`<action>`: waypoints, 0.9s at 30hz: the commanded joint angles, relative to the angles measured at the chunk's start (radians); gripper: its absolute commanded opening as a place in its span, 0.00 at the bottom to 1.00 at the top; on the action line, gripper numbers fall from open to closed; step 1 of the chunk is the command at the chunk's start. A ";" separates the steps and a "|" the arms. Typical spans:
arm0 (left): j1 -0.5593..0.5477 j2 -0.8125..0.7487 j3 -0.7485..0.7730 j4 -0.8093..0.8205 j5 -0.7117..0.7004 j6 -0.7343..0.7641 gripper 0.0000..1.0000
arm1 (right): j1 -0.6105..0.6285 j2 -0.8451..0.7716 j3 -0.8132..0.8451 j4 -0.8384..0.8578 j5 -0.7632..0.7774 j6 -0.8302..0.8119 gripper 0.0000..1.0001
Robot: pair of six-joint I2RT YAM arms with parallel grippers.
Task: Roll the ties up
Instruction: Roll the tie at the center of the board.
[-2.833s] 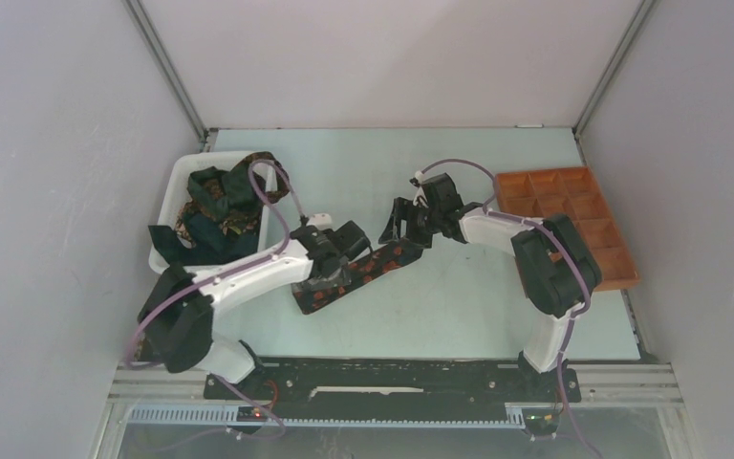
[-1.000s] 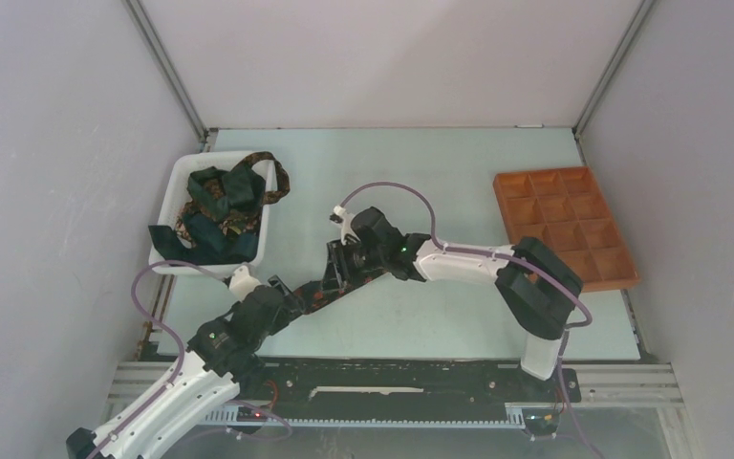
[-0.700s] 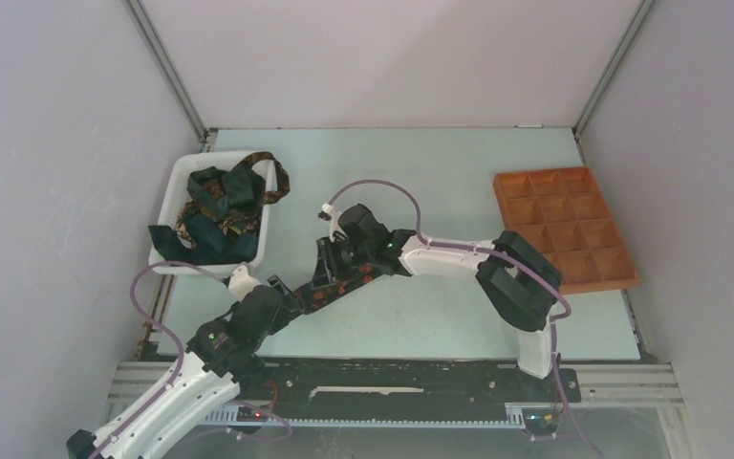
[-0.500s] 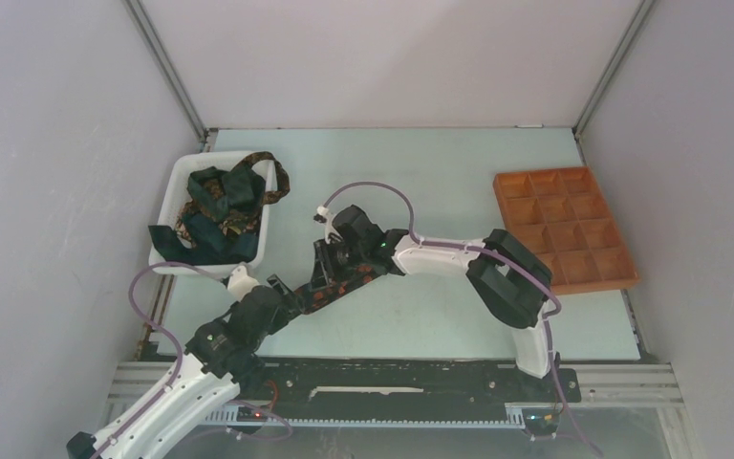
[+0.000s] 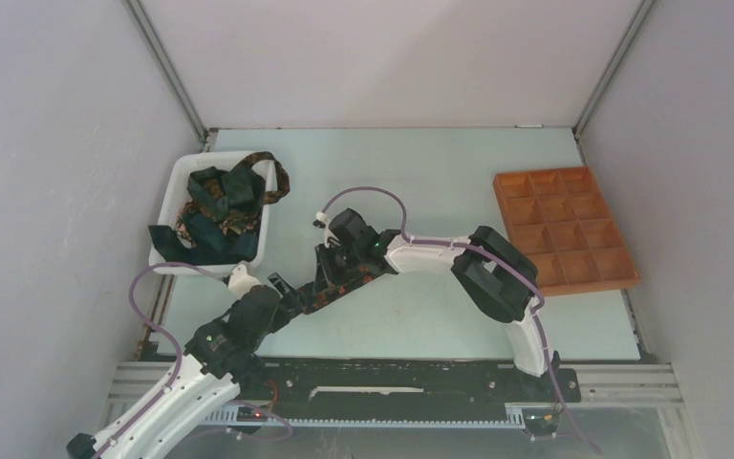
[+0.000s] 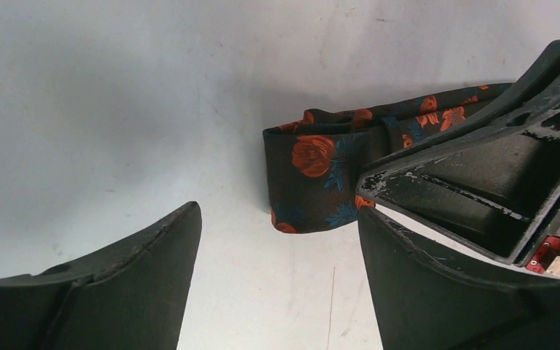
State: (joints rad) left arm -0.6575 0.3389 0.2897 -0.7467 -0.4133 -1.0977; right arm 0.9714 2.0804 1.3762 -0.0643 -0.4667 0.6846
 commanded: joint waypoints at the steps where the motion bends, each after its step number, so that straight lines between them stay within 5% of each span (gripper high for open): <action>1: 0.010 -0.003 -0.005 0.054 0.008 0.019 0.85 | -0.002 0.026 0.040 -0.008 0.007 -0.022 0.15; 27: 0.186 0.060 -0.156 0.376 0.285 0.116 0.85 | -0.037 0.074 0.022 -0.035 -0.003 -0.051 0.11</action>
State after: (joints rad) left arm -0.5056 0.3813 0.1562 -0.4698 -0.1955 -1.0264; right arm 0.9447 2.1139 1.3884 -0.0738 -0.5011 0.6655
